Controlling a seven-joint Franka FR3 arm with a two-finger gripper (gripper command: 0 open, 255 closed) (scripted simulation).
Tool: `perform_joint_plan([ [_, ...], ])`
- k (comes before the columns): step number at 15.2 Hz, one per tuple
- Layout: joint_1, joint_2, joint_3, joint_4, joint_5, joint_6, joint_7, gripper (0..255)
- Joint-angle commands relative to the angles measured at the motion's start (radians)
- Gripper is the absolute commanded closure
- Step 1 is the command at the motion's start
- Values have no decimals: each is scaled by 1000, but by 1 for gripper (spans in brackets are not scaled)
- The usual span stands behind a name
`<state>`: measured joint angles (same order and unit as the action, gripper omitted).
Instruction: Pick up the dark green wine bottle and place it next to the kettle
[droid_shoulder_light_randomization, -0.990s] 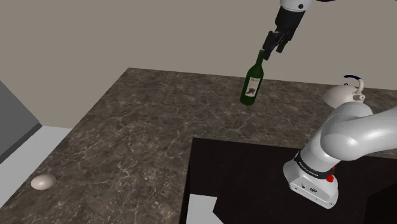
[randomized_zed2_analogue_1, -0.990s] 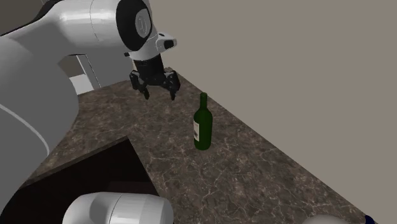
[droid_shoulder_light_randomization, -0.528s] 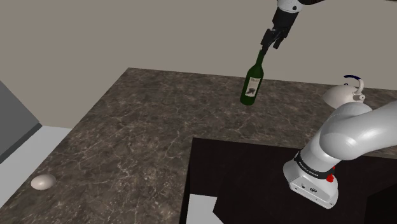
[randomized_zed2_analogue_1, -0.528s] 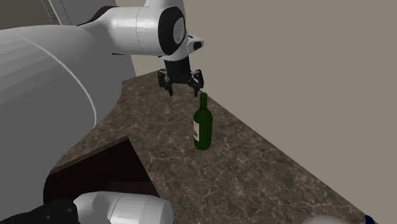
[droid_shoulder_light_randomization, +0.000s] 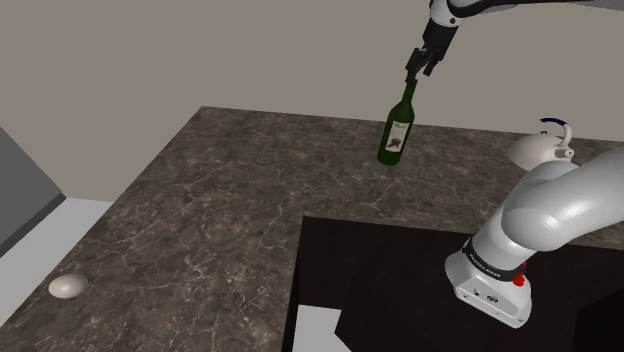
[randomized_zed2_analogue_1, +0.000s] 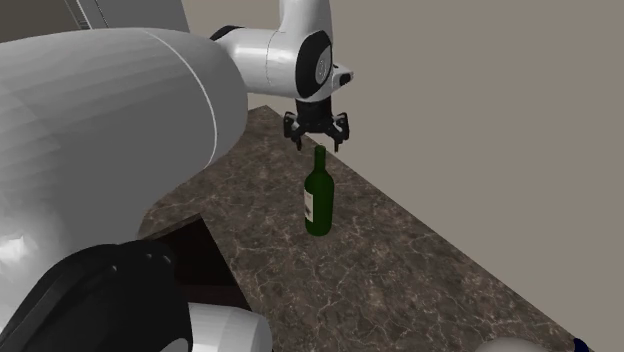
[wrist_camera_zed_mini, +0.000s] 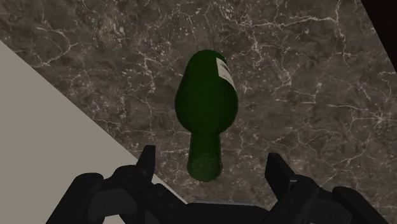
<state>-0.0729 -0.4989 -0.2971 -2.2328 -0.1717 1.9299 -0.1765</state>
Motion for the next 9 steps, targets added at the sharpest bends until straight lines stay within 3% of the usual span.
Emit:
perform_joint_plan([
  [1,-1,8,-6,-20,-1,30,-3,0],
  [5,-1,25,-16,-67,-4,93,-3,0],
  [9,-1,25,-16,-67,-4,93,-3,0],
])
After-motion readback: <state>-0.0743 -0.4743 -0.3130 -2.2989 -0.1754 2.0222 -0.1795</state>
